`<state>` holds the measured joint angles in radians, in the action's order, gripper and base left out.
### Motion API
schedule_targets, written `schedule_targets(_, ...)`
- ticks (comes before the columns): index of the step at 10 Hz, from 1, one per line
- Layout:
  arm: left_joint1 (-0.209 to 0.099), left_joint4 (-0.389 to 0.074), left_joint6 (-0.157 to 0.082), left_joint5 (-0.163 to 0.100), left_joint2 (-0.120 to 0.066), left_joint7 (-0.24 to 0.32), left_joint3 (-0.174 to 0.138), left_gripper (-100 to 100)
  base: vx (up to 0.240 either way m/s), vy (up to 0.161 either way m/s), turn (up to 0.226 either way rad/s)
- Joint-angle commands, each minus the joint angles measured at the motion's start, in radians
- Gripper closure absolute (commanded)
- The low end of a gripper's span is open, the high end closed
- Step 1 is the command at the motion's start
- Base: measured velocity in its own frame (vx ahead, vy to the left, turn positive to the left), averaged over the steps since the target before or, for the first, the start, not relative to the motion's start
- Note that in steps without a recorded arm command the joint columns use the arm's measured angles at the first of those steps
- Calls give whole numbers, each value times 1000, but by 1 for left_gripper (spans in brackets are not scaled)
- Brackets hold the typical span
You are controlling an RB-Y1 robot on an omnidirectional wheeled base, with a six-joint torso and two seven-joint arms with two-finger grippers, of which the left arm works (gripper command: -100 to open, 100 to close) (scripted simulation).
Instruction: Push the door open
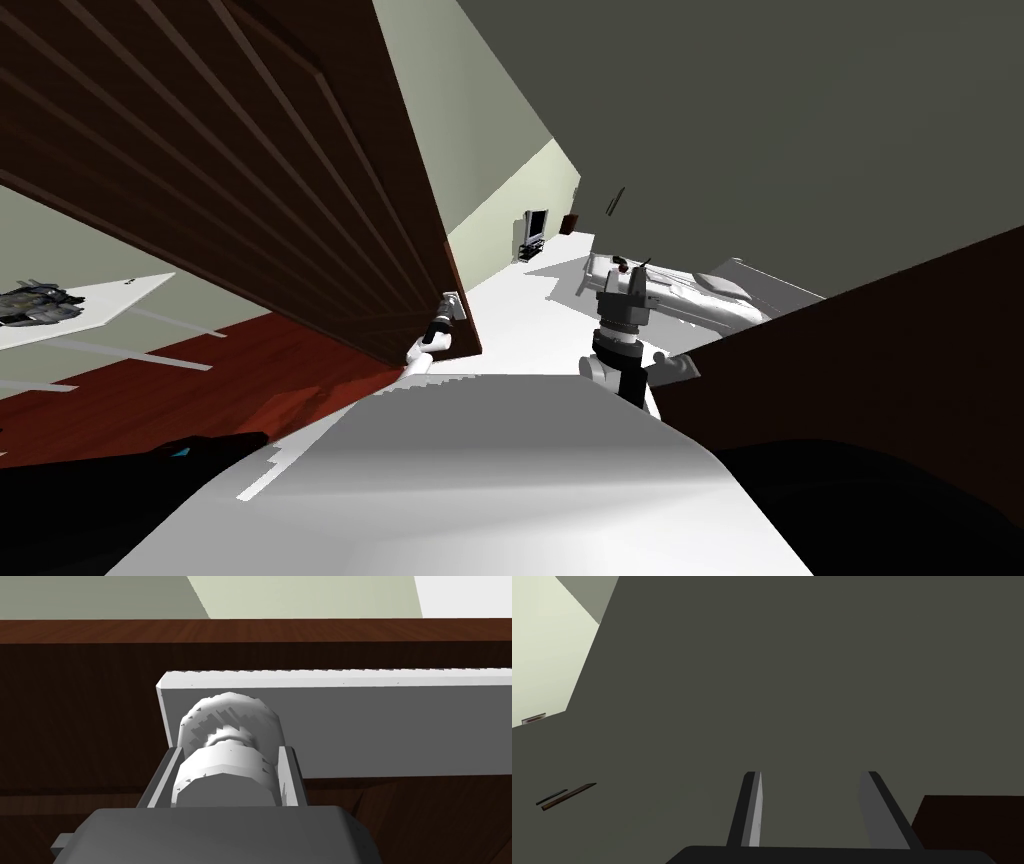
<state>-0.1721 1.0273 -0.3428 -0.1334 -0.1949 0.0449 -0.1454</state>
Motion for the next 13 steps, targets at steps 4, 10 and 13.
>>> schedule_targets(4,-1,-6,-2,-5,-4,-8,-30,100,133,-39,44)
schedule_targets(10,0,-21,-6,-19,-11,-28,-105,100,203,-85,72)
schedule_targets(13,0,-28,-8,-24,-14,-36,-137,100,206,-78,63)
